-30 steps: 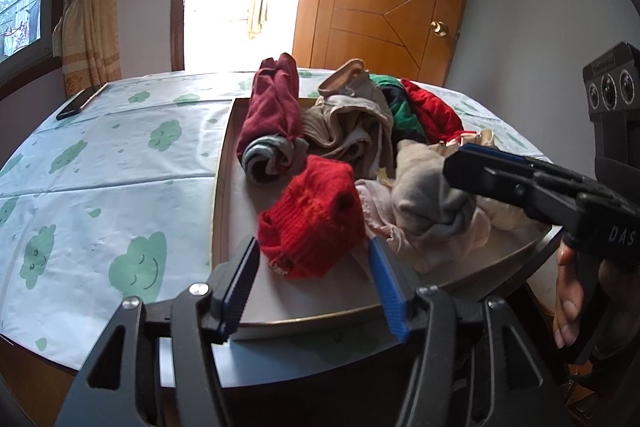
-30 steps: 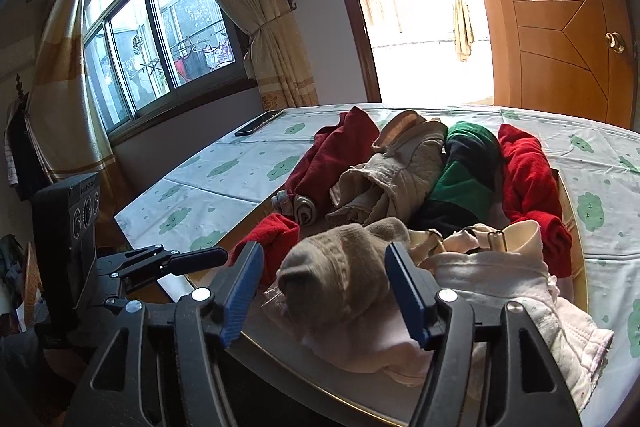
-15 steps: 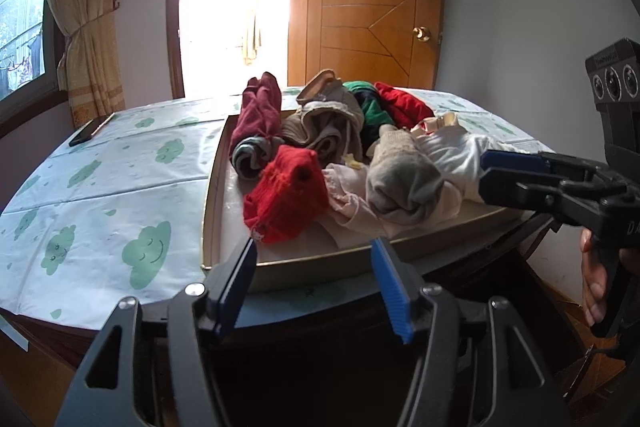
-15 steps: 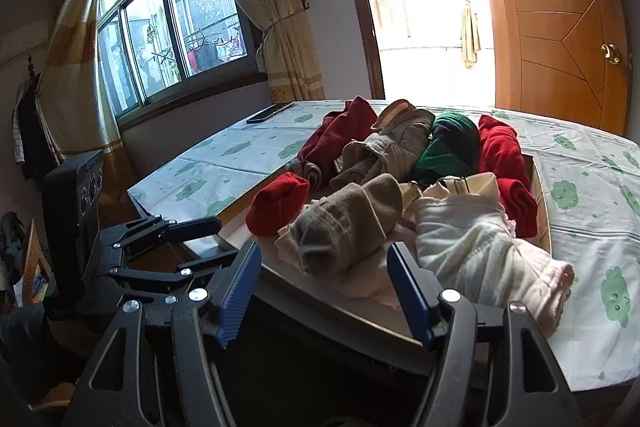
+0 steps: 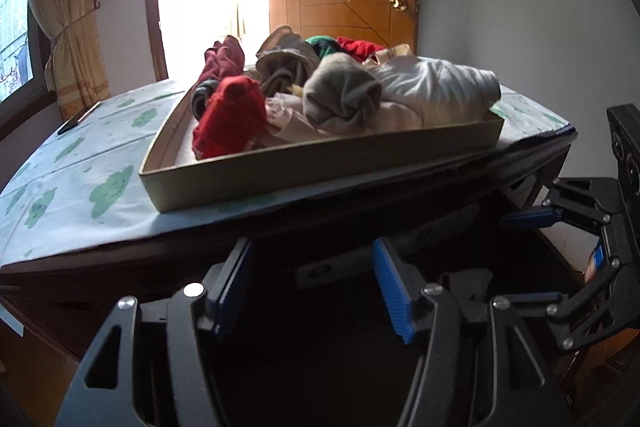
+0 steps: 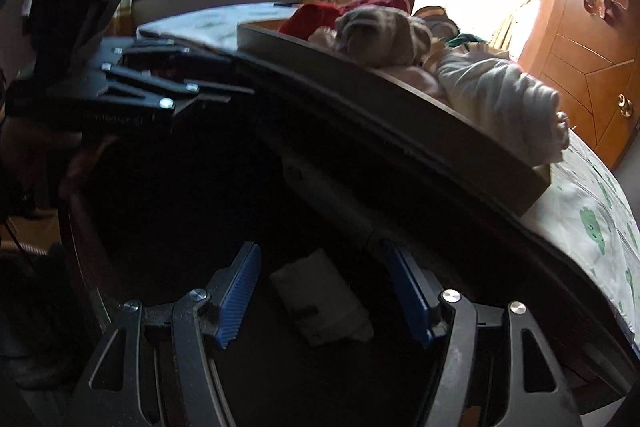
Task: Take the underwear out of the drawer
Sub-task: 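Withdraw both tools from the tray and lower them into the drawer, then grasp the white sock with the right gripper while the left gripper grasps the dark red sock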
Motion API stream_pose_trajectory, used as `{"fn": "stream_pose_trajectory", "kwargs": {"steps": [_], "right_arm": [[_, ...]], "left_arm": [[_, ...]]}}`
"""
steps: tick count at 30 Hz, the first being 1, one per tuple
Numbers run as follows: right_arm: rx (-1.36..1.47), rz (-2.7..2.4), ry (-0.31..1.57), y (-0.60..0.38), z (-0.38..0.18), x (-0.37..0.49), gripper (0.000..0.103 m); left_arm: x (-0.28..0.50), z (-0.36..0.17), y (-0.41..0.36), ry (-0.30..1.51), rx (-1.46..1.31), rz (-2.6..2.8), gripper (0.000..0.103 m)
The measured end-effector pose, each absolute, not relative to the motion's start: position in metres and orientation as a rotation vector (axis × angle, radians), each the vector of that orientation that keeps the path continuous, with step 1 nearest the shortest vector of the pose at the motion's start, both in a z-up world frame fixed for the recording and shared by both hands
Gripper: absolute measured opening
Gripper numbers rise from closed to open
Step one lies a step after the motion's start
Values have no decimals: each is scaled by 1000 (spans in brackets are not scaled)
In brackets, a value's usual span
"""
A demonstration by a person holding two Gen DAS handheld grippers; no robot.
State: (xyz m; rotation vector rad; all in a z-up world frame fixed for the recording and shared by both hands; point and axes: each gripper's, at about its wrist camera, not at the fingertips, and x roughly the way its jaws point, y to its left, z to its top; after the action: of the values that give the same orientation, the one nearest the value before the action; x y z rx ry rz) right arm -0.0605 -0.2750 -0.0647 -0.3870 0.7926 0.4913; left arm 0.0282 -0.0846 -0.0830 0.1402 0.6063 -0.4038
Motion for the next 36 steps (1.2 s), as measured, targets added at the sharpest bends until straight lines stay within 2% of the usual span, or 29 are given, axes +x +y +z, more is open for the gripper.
{"fn": "stream_pose_trajectory", "kwargs": {"steps": [8,13,14,16,19,24,31,36], "right_arm": [[-430,507,943,-259,-94,-36,68],[-465,472,1110,-253,-124,-11,66],[-464,466,1141,-253,-129,-7,63],[-444,458,1198,-256,-138,-1,33],[-402,471,1222,-264,-139,-1,22],[-269,440,1187,-296,-124,-1,21],[-171,413,1159,-334,-119,-11,21],[-119,441,1119,-341,-118,-15,21]], "left_arm": [[32,-92,-94,686,151,-428,64],[43,-107,-99,813,144,-477,68],[45,-111,-104,844,172,-489,68],[47,-121,-118,899,256,-513,68],[46,-128,-138,926,333,-523,68],[52,-131,-169,978,326,-573,67],[63,-150,-208,1030,411,-588,54],[67,-164,-225,1056,455,-596,54]]}}
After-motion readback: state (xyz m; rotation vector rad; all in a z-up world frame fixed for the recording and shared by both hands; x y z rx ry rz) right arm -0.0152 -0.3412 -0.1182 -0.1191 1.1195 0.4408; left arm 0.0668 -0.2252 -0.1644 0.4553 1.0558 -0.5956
